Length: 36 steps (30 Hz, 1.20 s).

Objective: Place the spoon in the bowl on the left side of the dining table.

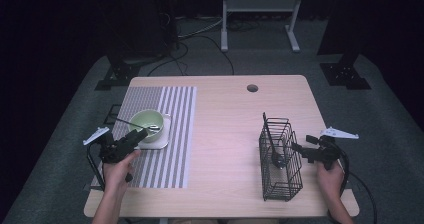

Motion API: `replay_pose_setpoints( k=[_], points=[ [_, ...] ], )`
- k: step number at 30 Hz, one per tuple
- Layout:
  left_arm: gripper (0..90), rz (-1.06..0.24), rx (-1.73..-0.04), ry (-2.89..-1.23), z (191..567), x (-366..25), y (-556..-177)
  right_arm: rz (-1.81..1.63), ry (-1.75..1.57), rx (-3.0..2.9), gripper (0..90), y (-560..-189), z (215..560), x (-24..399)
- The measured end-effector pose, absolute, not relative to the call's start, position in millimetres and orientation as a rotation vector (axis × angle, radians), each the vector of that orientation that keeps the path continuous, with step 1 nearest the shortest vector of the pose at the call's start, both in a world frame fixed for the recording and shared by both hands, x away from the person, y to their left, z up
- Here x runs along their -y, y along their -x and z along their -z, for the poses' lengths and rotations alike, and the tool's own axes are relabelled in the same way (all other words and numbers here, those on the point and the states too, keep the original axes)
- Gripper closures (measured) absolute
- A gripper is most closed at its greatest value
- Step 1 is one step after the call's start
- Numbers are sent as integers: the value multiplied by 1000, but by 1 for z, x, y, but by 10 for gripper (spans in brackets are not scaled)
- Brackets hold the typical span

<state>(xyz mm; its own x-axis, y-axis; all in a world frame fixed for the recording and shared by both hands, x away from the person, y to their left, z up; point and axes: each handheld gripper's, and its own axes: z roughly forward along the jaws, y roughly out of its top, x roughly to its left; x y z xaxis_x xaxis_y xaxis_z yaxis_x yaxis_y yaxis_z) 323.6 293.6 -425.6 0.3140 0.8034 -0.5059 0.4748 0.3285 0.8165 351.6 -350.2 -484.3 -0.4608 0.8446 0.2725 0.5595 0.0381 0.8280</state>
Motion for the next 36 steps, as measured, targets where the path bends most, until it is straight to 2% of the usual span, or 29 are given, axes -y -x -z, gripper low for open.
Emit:
replay_pose_setpoints(
  k=[36],
  points=[
    [393,-238,-1247,-1401,429,-233,-332,-1415,-1433,-2023,134,-351,484,352]
  ],
)
